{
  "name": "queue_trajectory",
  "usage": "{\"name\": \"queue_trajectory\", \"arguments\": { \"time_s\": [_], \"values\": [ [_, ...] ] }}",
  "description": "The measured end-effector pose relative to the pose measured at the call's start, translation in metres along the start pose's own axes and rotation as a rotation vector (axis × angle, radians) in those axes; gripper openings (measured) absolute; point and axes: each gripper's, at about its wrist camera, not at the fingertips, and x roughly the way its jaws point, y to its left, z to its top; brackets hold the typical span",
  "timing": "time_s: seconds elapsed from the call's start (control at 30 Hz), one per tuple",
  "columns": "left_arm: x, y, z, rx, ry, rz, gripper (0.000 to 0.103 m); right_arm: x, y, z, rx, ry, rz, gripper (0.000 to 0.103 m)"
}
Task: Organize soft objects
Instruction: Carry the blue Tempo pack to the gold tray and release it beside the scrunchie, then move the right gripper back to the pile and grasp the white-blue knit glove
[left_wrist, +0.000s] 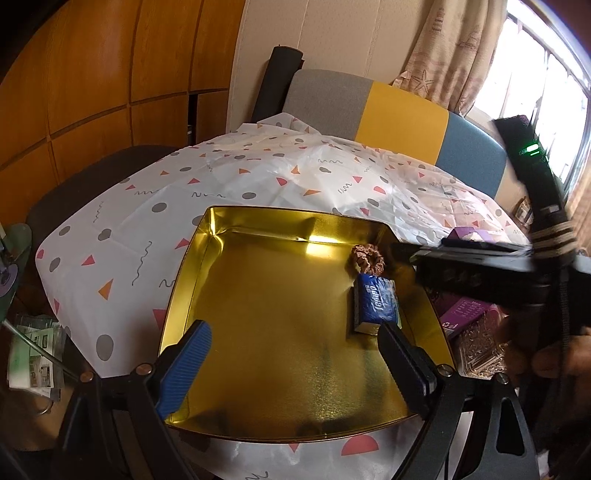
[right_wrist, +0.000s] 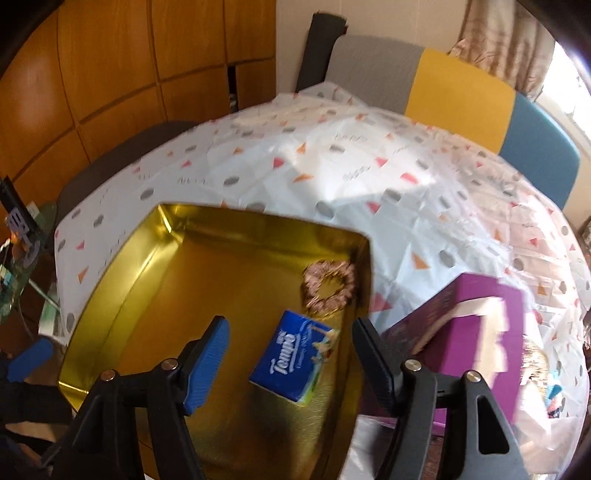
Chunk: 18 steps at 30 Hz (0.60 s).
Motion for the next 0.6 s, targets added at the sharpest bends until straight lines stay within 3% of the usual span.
{"name": "queue_trajectory", "arguments": {
  "time_s": [0.23, 0.6],
  "values": [
    [-0.002, -0.011, -0.001, 0.027, 0.003, -0.004, 0.094, -0.049, -0.019, -0.008, 0.051, -0.138, -0.034, 0.070],
    [-0.008, -0.034, -0.005, 0.100, 0.003, -0.036, 0.094, -0.097, -0.070, -0.047, 0.144, -0.206, -0.084, 0.070]
  ]
}}
